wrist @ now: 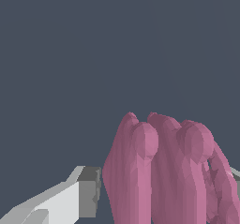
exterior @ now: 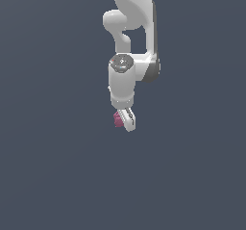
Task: Pick up the object and move it to a goal position.
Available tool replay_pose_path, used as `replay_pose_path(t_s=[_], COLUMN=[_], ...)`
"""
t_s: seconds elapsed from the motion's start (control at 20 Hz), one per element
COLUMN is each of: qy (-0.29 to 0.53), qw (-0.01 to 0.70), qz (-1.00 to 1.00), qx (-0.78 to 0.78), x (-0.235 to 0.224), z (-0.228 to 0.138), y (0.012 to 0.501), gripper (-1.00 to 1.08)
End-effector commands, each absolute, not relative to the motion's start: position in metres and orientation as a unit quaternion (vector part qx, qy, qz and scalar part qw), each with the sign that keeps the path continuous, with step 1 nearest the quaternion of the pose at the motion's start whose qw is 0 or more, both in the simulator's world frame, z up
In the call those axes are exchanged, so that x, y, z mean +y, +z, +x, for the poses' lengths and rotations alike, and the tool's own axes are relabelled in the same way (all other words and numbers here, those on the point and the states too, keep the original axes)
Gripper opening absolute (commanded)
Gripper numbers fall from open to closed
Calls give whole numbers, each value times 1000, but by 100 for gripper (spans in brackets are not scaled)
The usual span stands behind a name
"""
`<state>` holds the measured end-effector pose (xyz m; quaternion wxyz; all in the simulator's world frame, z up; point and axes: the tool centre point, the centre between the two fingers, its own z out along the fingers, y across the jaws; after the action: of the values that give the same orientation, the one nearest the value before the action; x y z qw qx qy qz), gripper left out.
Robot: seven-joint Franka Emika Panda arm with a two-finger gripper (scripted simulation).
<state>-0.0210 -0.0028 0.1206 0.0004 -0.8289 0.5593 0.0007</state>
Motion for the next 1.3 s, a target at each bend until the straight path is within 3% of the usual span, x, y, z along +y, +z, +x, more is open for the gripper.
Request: replay_pose_path(t_s=[0.0, 0.7, 1.25], qy=[1, -1, -1], qw=[1, 0, 0], qz=[-829, -829, -829], qx=[559, 559, 560], x=[23, 150, 190], z=[-33, -85, -99], y=[136, 210, 234], gripper=[-100, -100, -100])
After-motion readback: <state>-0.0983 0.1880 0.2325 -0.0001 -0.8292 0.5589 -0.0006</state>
